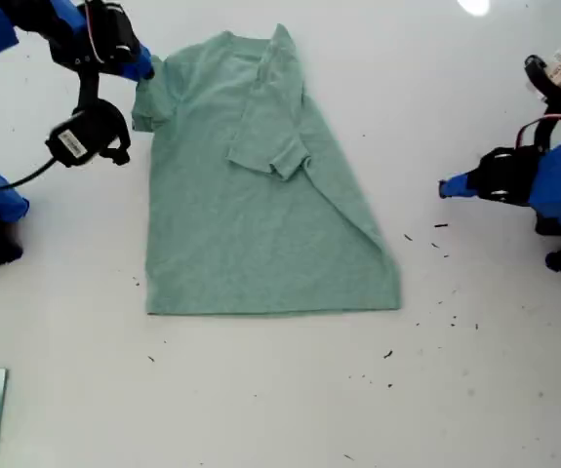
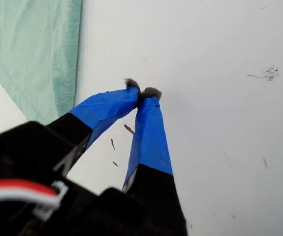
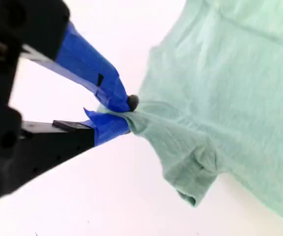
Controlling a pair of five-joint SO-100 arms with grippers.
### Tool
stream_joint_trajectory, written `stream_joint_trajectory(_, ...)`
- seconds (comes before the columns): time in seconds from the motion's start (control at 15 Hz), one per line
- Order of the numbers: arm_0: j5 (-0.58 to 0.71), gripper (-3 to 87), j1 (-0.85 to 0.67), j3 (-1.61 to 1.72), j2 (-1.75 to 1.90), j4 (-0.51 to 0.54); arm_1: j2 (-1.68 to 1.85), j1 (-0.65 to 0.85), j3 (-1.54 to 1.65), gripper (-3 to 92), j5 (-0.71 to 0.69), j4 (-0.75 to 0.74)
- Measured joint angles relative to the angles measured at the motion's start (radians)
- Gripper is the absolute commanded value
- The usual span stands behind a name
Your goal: Fold t shirt
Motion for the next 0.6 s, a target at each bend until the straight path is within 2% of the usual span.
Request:
stream_joint_trajectory(0.13,0.011,-0.2,0.046,-0.104,0.038,0.034,0.0,0.0,0.0,2.6,0.0,0.0)
stream_joint_trajectory(0.33,0.011,-0.2,0.077,-0.121,0.04,0.032,0.0,0.0,0.0,2.6,0.0,0.0)
stream_joint_trajectory(0.6,-0.025,-0.2,0.235,-0.227,-0.115,-0.063,0.0,0.0,0.0,2.6,0.0,0.0)
